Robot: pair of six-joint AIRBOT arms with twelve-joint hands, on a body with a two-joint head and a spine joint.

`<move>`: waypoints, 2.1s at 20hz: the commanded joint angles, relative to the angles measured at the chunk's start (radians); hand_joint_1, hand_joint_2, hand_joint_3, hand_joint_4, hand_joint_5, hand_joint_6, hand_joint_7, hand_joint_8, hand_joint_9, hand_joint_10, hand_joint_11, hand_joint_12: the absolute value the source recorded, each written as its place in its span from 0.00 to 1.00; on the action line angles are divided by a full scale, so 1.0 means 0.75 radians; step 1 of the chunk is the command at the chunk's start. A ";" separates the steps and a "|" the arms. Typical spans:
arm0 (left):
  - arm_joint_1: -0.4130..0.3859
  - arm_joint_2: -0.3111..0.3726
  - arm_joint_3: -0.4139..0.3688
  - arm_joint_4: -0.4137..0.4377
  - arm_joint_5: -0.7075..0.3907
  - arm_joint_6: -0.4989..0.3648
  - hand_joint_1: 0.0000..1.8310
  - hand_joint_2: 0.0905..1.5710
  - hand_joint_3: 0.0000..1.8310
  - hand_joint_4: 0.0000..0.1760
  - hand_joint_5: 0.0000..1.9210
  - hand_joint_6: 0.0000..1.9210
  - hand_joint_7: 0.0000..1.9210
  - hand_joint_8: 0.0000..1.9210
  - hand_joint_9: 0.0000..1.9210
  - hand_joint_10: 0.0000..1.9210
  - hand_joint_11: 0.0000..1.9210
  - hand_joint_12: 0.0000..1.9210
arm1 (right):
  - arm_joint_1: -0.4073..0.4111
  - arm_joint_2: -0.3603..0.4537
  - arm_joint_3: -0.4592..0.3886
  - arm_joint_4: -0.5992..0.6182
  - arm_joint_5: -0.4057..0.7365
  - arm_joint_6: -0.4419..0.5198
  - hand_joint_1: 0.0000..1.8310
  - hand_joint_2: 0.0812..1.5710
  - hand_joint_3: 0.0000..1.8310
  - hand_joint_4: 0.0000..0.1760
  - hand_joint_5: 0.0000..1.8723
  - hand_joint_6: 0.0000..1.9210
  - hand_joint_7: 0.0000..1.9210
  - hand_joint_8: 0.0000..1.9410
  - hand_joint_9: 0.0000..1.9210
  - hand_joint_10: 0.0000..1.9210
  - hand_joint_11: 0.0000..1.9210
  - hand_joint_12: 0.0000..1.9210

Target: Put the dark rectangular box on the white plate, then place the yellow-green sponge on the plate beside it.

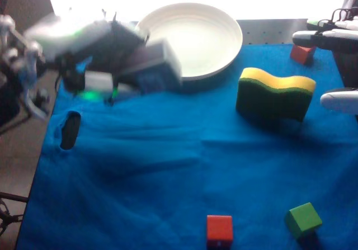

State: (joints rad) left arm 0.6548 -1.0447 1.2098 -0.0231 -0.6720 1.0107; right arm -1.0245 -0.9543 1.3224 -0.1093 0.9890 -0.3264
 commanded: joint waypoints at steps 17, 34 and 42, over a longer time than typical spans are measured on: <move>-0.453 -0.624 0.845 0.046 0.449 0.002 0.66 0.73 0.00 0.00 0.41 0.59 0.49 0.64 0.36 0.60 0.13 0.90 | 0.018 -0.082 0.066 0.024 0.144 0.044 0.40 0.72 0.00 0.51 0.15 0.00 0.07 0.00 0.07 0.00 0.00 0.18; -0.361 -0.468 0.617 0.047 0.267 0.002 0.40 0.60 0.00 0.65 0.22 0.01 0.24 0.01 0.15 0.14 0.00 0.40 | 0.020 -0.096 0.077 0.009 0.149 0.097 0.36 0.68 0.00 0.64 0.15 0.00 0.07 0.00 0.06 0.00 0.00 0.07; -0.151 -0.139 0.207 0.005 0.011 0.113 0.32 0.56 0.00 1.00 0.08 0.00 0.02 0.00 0.00 0.00 0.00 0.01 | 0.046 -0.096 0.084 0.008 0.148 0.098 0.38 0.65 0.00 0.54 0.15 0.00 0.08 0.00 0.07 0.00 0.00 0.30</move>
State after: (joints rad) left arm 0.5575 -1.1461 1.3537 -0.0059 -0.5159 1.0916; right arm -1.0046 -1.0271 1.3785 -0.1398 0.9867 -0.2615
